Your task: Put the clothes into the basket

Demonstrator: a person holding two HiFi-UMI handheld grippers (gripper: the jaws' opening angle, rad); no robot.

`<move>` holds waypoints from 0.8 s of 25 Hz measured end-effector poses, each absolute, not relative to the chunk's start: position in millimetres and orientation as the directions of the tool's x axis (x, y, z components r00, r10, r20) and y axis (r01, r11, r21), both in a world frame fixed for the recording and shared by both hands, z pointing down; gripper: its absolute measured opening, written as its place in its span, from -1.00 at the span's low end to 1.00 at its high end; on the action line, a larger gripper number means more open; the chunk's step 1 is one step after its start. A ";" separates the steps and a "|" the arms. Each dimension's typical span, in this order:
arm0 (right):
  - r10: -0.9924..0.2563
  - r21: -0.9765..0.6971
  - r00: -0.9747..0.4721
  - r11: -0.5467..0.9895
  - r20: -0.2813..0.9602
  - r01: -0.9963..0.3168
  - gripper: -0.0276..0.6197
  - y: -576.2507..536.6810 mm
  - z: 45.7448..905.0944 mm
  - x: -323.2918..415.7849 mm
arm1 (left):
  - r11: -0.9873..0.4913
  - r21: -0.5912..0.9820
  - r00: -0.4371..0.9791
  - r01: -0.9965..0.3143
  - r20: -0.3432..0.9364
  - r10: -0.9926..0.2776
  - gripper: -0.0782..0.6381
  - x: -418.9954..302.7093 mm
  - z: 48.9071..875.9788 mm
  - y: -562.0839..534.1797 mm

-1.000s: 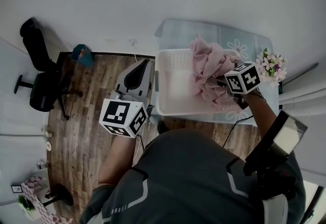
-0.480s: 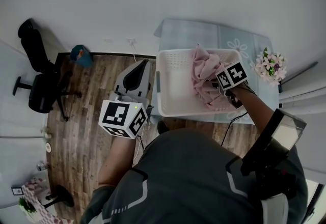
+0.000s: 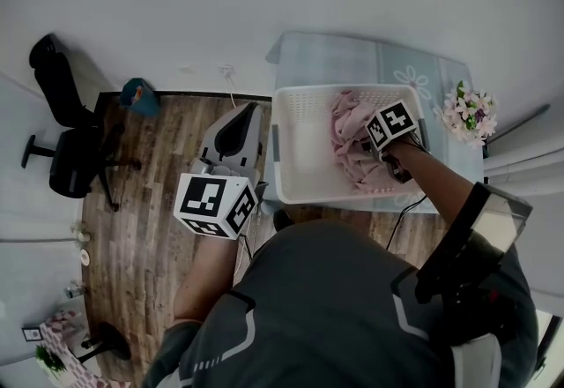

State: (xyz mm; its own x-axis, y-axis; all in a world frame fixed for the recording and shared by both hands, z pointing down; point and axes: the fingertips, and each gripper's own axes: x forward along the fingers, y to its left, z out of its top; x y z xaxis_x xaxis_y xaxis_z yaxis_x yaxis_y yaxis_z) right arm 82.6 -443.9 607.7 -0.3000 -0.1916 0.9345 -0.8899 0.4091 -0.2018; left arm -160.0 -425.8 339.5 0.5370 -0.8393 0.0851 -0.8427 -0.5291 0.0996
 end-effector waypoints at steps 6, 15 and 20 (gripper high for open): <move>-0.152 -0.223 -0.292 0.359 0.944 -0.906 0.25 -447.6 629.2 86.1 | -0.530 0.093 0.537 -0.843 0.092 -0.838 -0.75 -156.3 339.7 -426.7; -0.131 -0.195 -0.256 0.360 0.958 -0.912 0.25 -452.8 657.0 84.2 | -0.511 0.090 0.518 -0.855 0.107 -0.848 -0.75 -155.6 343.2 -425.1; -0.127 -0.202 -0.259 0.347 0.958 -0.916 0.26 -456.4 673.0 84.3 | -0.502 0.090 0.510 -0.860 0.117 -0.852 -0.75 -151.4 347.0 -423.7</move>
State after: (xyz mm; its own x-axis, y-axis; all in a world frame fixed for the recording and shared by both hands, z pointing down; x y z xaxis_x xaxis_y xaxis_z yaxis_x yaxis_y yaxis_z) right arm 84.3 -456.4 673.0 -0.2590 -0.1267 0.9575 -0.9158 0.3472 -0.2018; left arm -151.4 -423.7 347.0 0.5100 -0.8521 0.1173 -0.8600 -0.5024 0.0896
